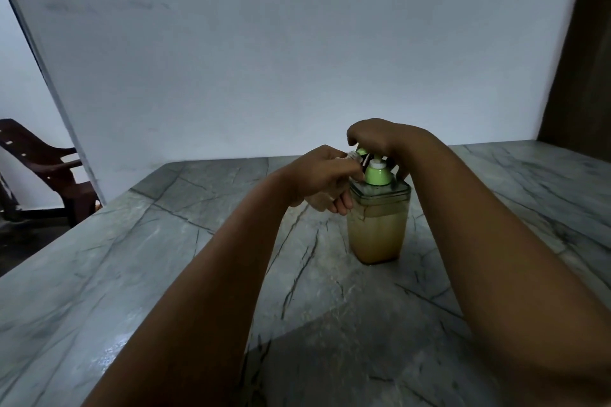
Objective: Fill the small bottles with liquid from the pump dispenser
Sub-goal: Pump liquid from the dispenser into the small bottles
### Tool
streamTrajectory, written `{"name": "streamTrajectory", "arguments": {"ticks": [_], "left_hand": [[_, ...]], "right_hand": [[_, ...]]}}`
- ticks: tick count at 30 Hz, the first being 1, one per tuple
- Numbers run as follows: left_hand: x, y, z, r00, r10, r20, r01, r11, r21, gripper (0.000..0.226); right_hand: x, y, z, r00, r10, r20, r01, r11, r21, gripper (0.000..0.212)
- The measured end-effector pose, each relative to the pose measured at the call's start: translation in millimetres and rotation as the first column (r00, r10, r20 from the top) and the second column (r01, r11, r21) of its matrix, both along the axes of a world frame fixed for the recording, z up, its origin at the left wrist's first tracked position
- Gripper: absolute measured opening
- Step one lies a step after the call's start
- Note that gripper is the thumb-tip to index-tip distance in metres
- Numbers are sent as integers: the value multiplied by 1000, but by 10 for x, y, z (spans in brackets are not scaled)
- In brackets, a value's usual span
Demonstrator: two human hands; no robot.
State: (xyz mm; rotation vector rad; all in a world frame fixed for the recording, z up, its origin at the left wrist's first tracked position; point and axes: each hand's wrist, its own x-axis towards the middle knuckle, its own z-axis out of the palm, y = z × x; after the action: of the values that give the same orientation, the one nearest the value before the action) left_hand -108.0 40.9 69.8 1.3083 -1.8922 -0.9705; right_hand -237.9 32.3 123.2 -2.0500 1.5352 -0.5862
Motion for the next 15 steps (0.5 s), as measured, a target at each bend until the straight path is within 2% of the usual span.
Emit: {"name": "streamTrajectory", "arguments": {"ticks": [2,6,10,15], "left_hand": [[-4,4,2,1000,-6,-3,6,1000,5,28],[-10,-3,-3,1000,4,1,-4,1000,9,29],[-14,-1,6,1000,4,-3,-4,1000,22,30],[-13,4,12,1000,10,0,-10,1000,17,27]], "right_hand": [[-41,-9,57,998,-42,38,41,999,8,19],[-105,-11,66,998,-23,-51,25,999,33,34],[-75,56,77,995,21,-95,-15,998,61,19],[-74,8,36,990,16,-141,-9,999,51,26]]}}
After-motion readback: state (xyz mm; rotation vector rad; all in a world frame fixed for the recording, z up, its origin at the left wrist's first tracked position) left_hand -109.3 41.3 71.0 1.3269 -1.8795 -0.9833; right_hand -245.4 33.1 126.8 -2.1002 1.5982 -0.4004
